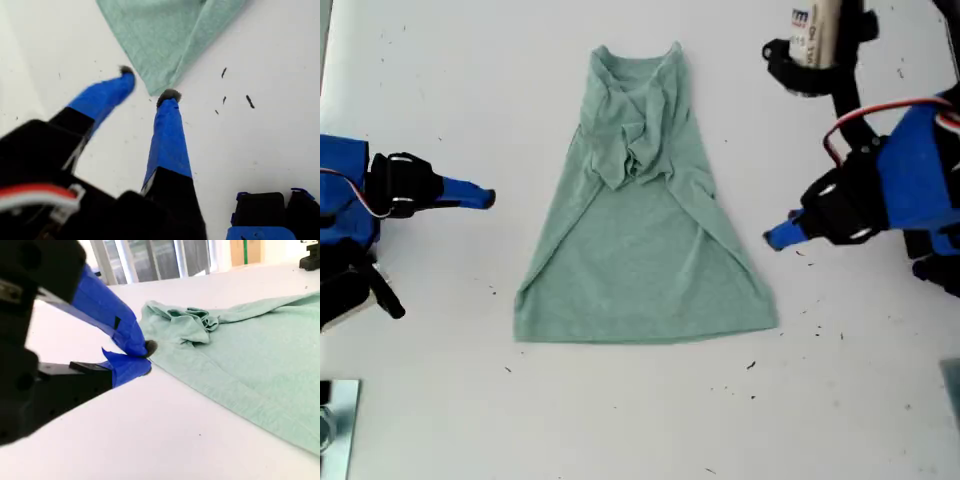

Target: Fold t shirt

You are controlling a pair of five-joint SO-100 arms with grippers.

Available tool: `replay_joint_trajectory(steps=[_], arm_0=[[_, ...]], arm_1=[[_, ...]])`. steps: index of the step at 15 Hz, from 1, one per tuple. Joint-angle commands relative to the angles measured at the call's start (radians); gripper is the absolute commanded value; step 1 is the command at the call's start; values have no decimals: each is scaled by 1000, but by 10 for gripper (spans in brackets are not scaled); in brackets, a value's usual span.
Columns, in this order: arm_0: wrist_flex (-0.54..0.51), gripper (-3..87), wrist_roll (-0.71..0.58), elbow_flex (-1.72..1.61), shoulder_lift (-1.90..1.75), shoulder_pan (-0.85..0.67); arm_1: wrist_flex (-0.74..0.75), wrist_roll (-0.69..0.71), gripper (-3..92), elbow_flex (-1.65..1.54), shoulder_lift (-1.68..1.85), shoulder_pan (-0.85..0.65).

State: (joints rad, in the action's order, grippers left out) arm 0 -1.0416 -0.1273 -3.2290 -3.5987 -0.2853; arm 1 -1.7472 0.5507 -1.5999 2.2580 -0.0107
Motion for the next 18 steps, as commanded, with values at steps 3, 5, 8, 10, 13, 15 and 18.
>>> replay_joint_trajectory(steps=[3,5,8,10,13,15,18], arm_0=[[9,-1,-18,-14,-6,5],[11,-1,-23,-14,-6,14],[11,-1,-26,-14,-6,21],[12,-1,-26,-15,-6,17],[12,-1,-32,-15,-6,14],[12,-1,-32,-15,-6,14],[12,-1,-32,-15,-6,11]], arm_1=[[58,-52,337,-236,-91,57],[245,-81,331,-399,-152,78],[511,-120,323,-575,-189,115],[594,-133,312,-598,-244,133],[813,-123,157,-715,-341,146],[834,-149,27,-713,-434,164],[462,-130,-19,-491,-370,155]])
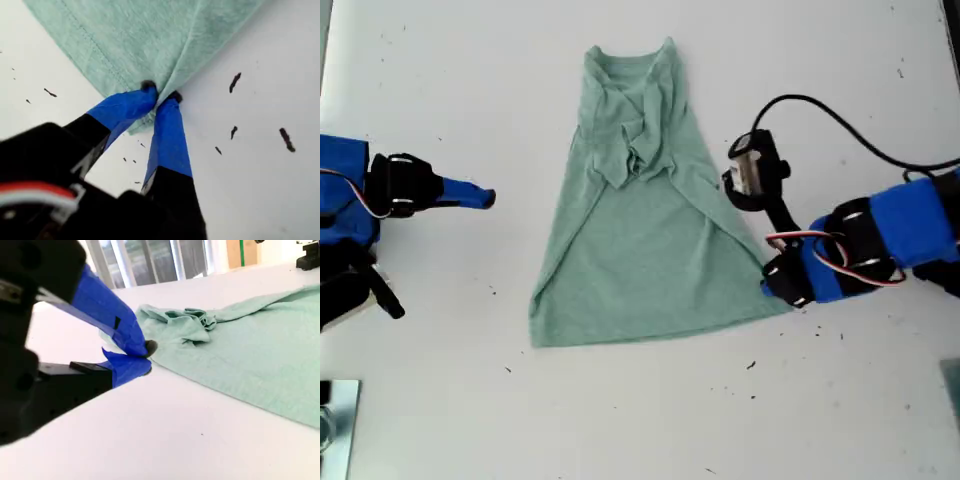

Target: Fold t shirt

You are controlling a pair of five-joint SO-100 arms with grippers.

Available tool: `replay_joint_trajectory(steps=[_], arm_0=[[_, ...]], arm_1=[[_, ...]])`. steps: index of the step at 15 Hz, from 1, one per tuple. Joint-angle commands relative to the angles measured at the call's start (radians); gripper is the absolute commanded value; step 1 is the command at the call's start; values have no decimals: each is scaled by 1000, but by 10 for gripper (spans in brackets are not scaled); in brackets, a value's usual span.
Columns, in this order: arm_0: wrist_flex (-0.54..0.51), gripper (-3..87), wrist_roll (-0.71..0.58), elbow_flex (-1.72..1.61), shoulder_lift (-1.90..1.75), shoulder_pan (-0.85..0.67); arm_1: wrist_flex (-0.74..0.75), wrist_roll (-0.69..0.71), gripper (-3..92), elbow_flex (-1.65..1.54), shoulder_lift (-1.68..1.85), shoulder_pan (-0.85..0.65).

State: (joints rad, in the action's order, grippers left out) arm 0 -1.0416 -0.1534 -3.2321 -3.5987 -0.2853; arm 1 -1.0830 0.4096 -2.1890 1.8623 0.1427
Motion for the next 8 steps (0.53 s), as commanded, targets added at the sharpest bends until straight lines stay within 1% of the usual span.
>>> replay_joint_trajectory(steps=[1,3,5,8], arm_0=[[12,-1,-6,-12,-6,11],[12,-1,-8,-12,-6,14],[12,-1,-8,-12,-6,12],[12,-1,-8,-12,-6,12]], arm_1=[[-336,20,-19,215,31,0],[-534,20,-19,471,23,14],[-661,26,-18,749,-23,32],[-621,46,-17,943,-137,32]])
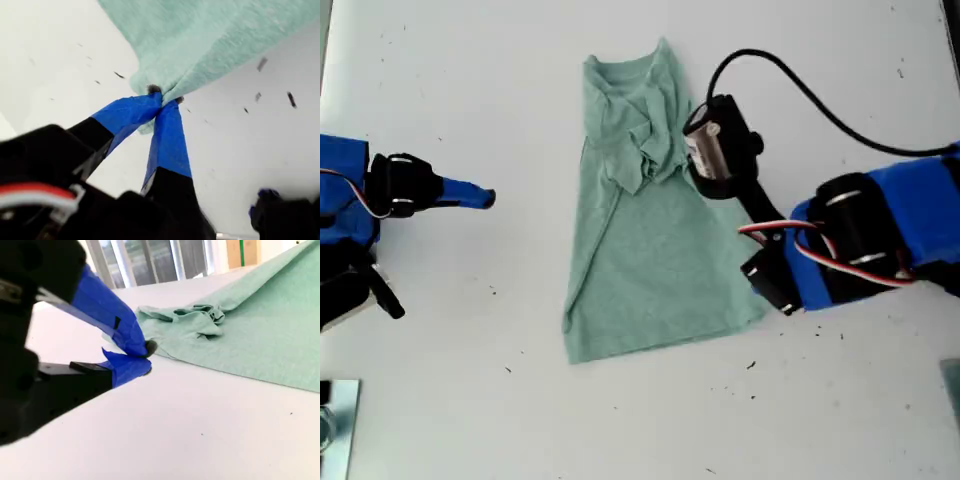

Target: Fold t shirt

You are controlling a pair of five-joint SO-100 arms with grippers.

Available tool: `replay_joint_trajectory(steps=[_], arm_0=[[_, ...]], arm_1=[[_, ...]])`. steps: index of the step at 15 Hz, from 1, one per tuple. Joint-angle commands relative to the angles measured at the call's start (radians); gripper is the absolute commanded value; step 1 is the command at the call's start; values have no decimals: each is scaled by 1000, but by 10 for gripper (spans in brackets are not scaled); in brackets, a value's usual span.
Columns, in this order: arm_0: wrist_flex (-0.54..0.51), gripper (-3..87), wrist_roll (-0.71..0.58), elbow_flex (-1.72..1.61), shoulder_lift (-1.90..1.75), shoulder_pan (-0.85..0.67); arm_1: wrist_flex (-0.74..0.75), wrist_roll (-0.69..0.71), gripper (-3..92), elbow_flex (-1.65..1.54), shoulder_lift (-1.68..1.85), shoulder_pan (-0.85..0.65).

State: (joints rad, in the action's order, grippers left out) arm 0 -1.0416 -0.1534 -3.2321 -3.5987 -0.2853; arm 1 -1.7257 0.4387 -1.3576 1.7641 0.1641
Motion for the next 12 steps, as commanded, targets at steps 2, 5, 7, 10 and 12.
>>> replay_joint_trajectory(steps=[2,5,7,10,12], arm_0=[[12,-1,-9,-12,-6,11],[12,-1,-9,-12,-6,15],[12,-1,-9,-12,-6,18],[12,-1,-9,-12,-6,12],[12,-1,-9,-12,-6,14]], arm_1=[[112,40,-17,256,-229,-11],[293,25,100,201,-379,-20],[313,29,301,262,-400,15],[298,40,292,278,-224,43],[175,52,292,198,-9,31]])
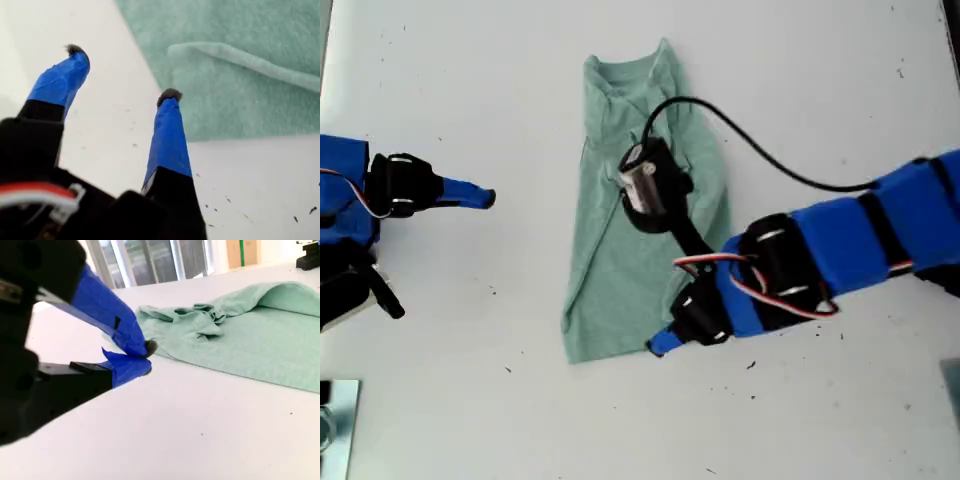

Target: Fold t shirt

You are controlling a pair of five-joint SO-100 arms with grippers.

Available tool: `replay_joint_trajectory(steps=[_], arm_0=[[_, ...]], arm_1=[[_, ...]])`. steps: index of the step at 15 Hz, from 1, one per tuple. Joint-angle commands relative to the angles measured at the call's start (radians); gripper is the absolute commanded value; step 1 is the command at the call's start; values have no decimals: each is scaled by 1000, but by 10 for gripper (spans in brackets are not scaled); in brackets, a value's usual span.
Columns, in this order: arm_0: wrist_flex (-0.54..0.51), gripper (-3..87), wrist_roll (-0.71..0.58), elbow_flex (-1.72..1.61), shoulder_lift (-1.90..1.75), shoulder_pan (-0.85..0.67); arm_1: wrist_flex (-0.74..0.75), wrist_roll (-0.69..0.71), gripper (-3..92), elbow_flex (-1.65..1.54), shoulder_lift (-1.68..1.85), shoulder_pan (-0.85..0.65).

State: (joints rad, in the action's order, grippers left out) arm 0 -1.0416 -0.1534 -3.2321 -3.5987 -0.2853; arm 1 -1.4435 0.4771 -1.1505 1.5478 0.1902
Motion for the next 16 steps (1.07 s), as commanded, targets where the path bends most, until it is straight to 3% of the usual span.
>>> replay_joint_trajectory(steps=[1,2,5,7,11,13,15,16], arm_0=[[12,-1,-9,-12,-6,14],[12,-1,-9,-12,-6,12],[12,-1,-9,-11,-6,12],[12,-1,-9,-12,-6,61],[20,-2,11,-17,11,34],[35,-3,87,26,32,46],[91,-3,215,293,387,152],[41,-3,264,525,678,213]], arm_1=[[-175,0,286,-132,347,-18],[-169,2,226,-364,529,-69],[150,123,161,-1304,1167,-319],[245,123,60,-1726,1529,-388],[206,103,26,-1928,1787,-482],[184,89,26,-1937,1825,-480],[184,89,26,-1940,1829,-483],[184,89,26,-1940,1832,-483]])
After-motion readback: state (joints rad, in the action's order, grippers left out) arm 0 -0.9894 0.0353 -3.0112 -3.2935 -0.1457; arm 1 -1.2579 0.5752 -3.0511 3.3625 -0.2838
